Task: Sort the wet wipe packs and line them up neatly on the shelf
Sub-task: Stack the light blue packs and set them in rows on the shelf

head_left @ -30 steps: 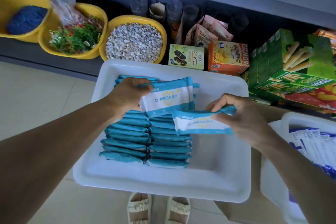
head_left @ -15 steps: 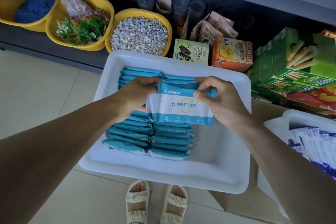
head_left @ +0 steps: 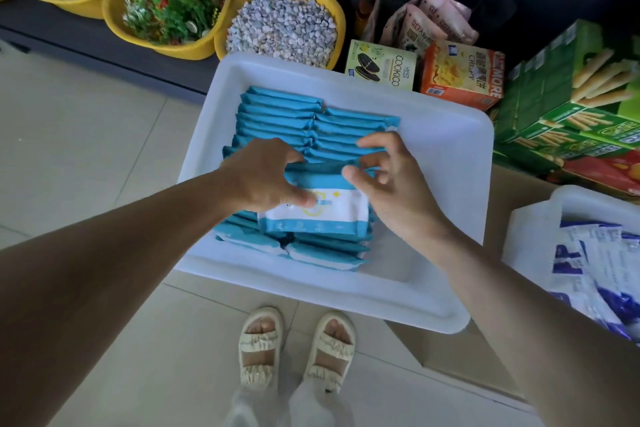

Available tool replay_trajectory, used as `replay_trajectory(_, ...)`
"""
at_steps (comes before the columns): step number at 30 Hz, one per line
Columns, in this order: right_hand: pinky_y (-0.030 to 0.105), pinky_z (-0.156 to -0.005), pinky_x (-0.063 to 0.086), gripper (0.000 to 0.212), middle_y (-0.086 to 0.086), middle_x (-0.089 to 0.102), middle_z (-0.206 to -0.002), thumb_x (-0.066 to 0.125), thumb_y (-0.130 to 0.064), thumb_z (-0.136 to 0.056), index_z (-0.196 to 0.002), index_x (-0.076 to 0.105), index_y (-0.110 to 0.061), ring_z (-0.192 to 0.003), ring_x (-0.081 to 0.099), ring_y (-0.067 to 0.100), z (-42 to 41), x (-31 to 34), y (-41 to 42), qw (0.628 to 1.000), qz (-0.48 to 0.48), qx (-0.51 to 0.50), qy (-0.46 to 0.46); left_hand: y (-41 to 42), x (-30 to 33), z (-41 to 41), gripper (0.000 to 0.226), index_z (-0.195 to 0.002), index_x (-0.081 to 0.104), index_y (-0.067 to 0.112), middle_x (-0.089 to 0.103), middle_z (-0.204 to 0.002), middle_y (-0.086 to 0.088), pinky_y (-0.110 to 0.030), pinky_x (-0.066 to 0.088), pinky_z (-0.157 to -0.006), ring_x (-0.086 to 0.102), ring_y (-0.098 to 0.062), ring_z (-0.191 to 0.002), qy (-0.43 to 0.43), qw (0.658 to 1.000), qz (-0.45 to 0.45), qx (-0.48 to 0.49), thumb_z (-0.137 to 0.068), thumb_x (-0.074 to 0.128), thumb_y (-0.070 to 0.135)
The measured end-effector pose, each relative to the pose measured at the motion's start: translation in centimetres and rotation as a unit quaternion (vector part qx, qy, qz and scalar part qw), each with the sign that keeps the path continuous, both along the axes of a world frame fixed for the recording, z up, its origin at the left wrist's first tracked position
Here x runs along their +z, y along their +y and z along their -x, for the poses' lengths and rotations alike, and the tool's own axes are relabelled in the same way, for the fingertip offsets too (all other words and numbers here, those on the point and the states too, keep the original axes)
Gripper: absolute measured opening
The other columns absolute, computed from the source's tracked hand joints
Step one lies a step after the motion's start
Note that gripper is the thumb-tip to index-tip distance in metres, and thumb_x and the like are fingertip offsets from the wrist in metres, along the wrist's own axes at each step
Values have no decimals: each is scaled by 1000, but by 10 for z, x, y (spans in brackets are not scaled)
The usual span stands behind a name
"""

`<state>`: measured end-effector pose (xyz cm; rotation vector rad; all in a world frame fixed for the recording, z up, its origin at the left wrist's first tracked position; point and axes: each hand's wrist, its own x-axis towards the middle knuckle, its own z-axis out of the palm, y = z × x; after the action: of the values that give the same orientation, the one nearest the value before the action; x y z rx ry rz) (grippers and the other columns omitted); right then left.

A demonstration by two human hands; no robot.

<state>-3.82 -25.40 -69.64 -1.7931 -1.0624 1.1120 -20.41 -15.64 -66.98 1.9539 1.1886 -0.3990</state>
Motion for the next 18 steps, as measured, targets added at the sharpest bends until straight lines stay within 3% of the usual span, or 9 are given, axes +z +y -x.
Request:
replay_trajectory(3, 23, -78, 48, 21, 2, 64, -95, 64, -13, -87, -106, 55, -12, -85, 63, 20, -4, -13, -21, 994, 65, 29, -83, 0, -8, 19, 46, -106, 67, 25, 66, -101, 4, -33, 50, -84, 60, -19, -94, 26, 997, -41, 58, -69, 77, 49)
replay_trajectory(7, 30, -83, 49, 21, -4, 64, -100, 68, -15, -80, -100, 64, -16, -93, 61, 17, 9, -40, -51, 935, 161, 217, -232, -1, -18, 38, 49, -105, 67, 21, 64, -92, -1, -35, 48, -83, 59, -24, -93, 26, 990, -91, 104, -68, 76, 53)
replay_trajectory(11, 29, -81, 39, 28, -3, 62, -103, 69, -27, -78, -104, 61, -19, -96, 57, 20, 33, -58, -63, 851, 158, 300, -400, -9, -29, 51, 31, -77, 58, 23, 58, -77, 0, -29, 42, -62, 59, -24, -79, 4, 991, -95, 99, -73, 73, 50)
replay_trajectory(14, 30, -75, 34, 25, 1, 62, -96, 69, -32, -80, -97, 63, -16, -89, 57, 22, 43, -67, -61, 791, 120, 321, -508, -14, -34, 58, 38, -65, 44, 24, 50, -67, 3, -27, 34, -58, 53, -22, -70, -2, 989, -113, 99, -76, 71, 50)
replay_trajectory(16, 30, -74, 31, 20, 3, 61, -92, 67, -30, -83, -93, 63, -14, -87, 56, 24, 44, -69, -58, 798, 123, 314, -500, -16, -36, 63, 39, -63, 42, 24, 47, -63, 4, -27, 31, -55, 50, -21, -66, -8, 987, -120, 104, -76, 70, 48)
replay_trajectory(18, 30, -75, 34, 15, 4, 59, -91, 67, -25, -83, -89, 64, -11, -87, 56, 25, 40, -66, -55, 847, 131, 268, -439, -17, -37, 67, 37, -64, 44, 24, 47, -63, 3, -27, 33, -57, 50, -22, -66, -16, 986, -128, 107, -76, 70, 48)
